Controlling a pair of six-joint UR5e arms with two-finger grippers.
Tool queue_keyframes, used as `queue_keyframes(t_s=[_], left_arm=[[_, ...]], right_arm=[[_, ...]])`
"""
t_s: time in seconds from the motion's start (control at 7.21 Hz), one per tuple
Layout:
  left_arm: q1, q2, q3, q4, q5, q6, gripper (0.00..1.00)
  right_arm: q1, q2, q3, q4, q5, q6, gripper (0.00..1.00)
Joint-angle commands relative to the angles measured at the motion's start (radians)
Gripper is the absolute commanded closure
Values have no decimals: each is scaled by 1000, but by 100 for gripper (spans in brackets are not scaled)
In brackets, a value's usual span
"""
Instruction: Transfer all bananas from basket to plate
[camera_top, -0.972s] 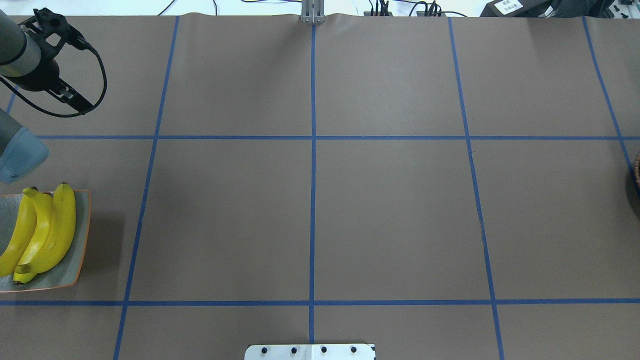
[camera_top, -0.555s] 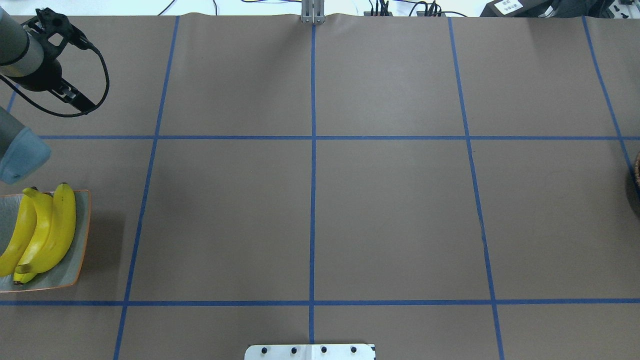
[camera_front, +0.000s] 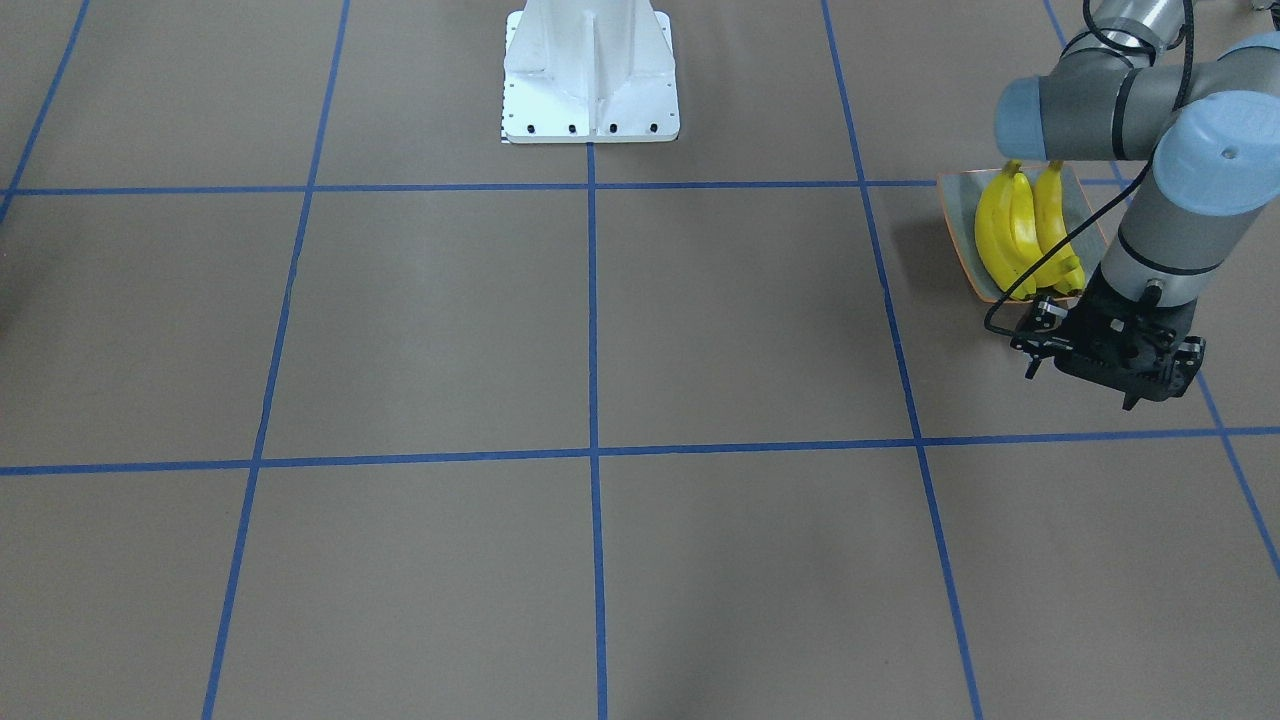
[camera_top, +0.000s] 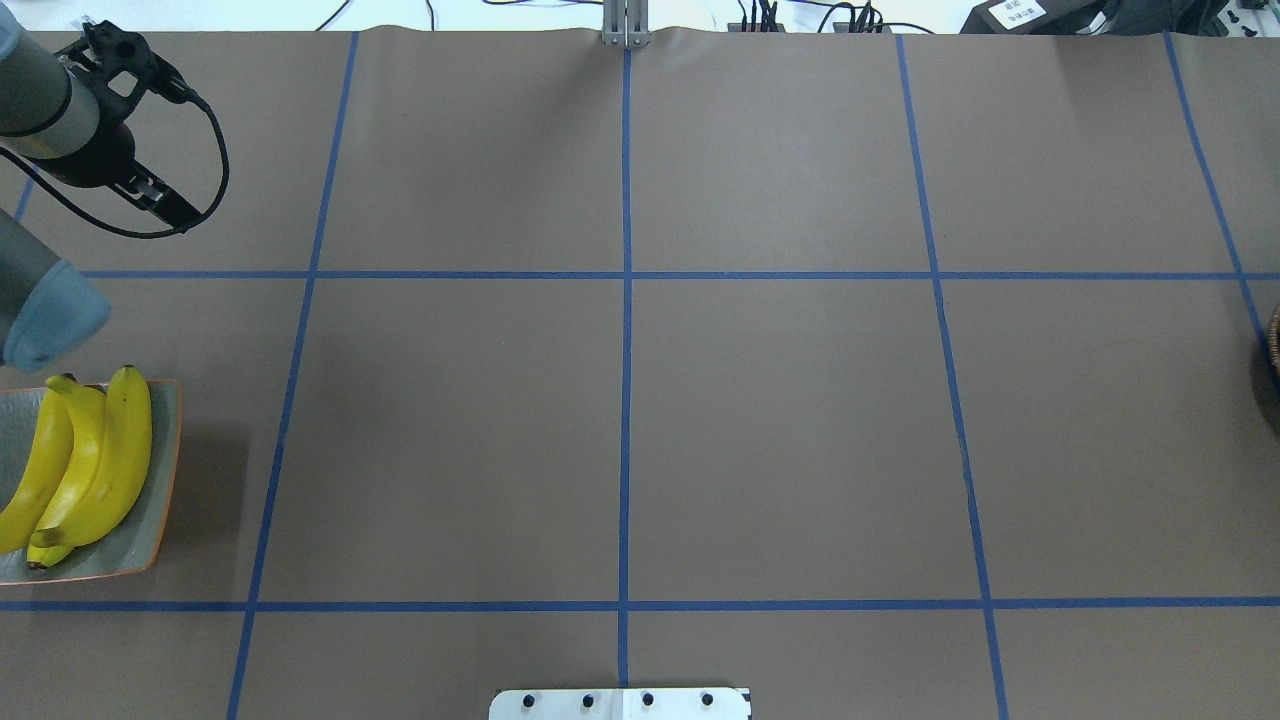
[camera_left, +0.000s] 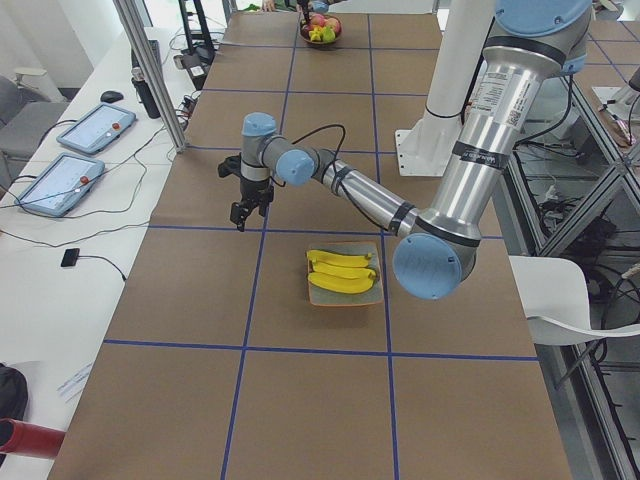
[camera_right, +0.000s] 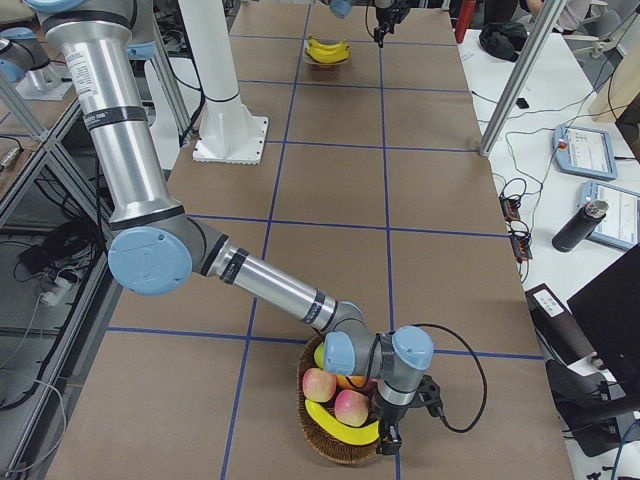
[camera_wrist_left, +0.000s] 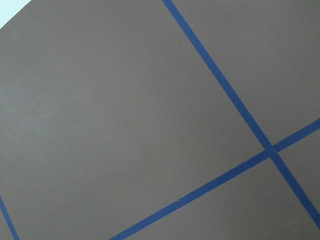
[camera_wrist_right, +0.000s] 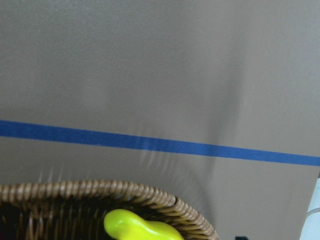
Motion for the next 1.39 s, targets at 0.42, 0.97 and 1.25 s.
queue_keyframes(t_s=[0.42,0.97,1.25], left_arm=[[3,-2,-1,0,0,-14,0],[3,-2,-9,2,0,-15,0],[9,-3,-7,0,0,-18,0]], right_arm=[[0,1,3,-1,0,-3,74],[0,-10,49,-7,0,-15,100],[2,-30,121,-67,0,-23,100]])
